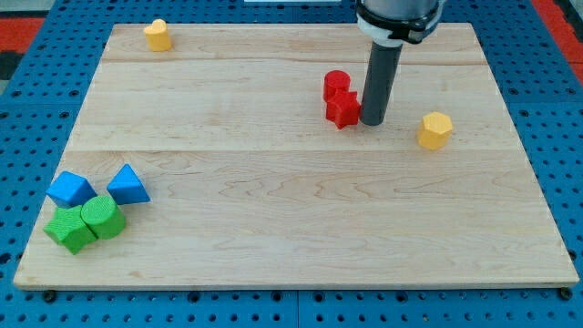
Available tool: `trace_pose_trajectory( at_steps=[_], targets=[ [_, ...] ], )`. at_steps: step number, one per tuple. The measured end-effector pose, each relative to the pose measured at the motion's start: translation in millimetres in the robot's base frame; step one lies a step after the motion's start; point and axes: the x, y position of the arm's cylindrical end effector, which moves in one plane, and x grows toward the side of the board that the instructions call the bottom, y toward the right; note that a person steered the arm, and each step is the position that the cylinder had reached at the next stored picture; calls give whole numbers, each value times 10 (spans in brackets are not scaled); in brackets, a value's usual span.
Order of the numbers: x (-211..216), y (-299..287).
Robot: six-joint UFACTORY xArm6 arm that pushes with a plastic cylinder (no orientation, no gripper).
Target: Push the red circle to the right side of the yellow heart
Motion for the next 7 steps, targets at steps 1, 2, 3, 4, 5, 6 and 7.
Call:
trace_pose_trajectory(
  at_steps=[1, 2, 3, 4, 5, 6, 7],
  targets=[
    [-160, -33],
    [-380, -33],
    [-440, -269],
    [-468, -759],
    [-806, -1017],
    [-1343, -1047],
    [-1062, -1237]
  ],
)
